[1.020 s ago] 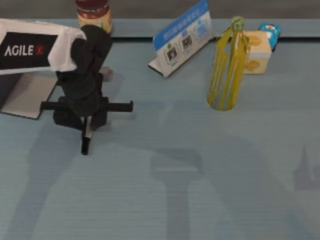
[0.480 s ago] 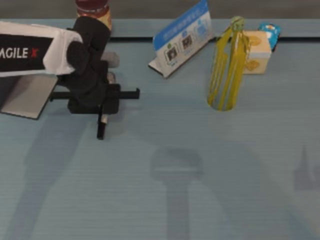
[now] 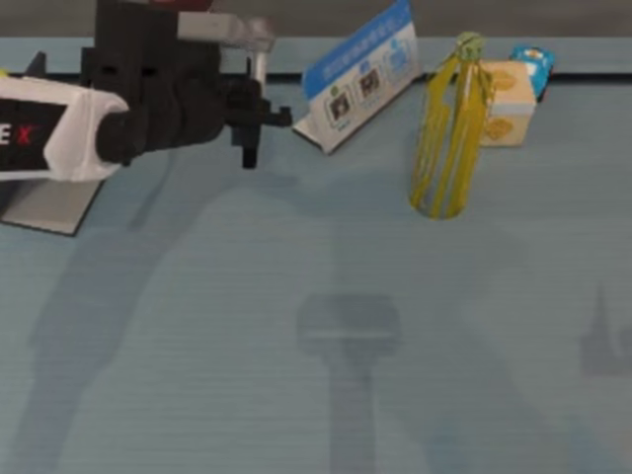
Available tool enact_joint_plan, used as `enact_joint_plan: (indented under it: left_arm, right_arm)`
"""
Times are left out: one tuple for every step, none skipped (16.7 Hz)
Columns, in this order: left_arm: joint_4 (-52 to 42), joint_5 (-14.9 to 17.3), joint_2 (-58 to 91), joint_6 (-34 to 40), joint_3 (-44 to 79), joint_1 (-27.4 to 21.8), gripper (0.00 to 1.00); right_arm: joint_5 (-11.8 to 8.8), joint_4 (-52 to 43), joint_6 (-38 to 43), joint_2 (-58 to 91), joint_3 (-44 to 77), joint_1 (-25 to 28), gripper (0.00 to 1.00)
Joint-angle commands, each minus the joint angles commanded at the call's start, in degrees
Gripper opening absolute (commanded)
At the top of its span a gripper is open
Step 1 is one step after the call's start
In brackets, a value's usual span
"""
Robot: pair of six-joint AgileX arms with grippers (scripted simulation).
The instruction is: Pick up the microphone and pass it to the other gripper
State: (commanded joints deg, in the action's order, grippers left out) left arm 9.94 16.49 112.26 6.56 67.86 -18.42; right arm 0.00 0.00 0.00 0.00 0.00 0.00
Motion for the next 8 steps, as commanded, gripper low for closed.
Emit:
enact_joint_plan:
  left_arm:
    - [5.54, 1.82, -1.31, -1.04, -1.67, 0.17, 0.0]
    - [10.8, 3.59, -2.66, -2.06, -3.27, 0.32, 0.0]
    - [15.67, 5.26, -4.02, -3.06, -4.76, 0.47, 0.0]
    - [20.02, 6.83, -5.35, -4.0, -6.11, 0.61, 0.0]
    - [23.8, 8.25, -6.65, -4.88, -7.31, 0.74, 0.0]
    - [26.93, 9.5, -7.87, -5.68, -8.33, 0.86, 0.0]
    - [29.44, 10.56, -8.97, -6.36, -9.18, 0.97, 0.0]
    - [31.36, 11.38, -9.9, -6.91, -9.84, 1.07, 0.0]
  right_arm:
    - [0.0, 0.0, 0.0, 0.0, 0.0, 0.0, 1.0]
    - [0.0, 0.0, 0.0, 0.0, 0.0, 0.0, 1.0]
    - [0.0, 0.0, 0.0, 0.0, 0.0, 0.0, 1.0]
    - [0.0, 0.0, 0.0, 0.0, 0.0, 0.0, 1.0]
    - [0.0, 0.0, 0.0, 0.0, 0.0, 0.0, 1.0]
    - [0.0, 0.0, 0.0, 0.0, 0.0, 0.0, 1.0]
    - [0.0, 0.0, 0.0, 0.0, 0.0, 0.0, 1.0]
    - [0.0, 0.0, 0.0, 0.0, 0.0, 0.0, 1.0]
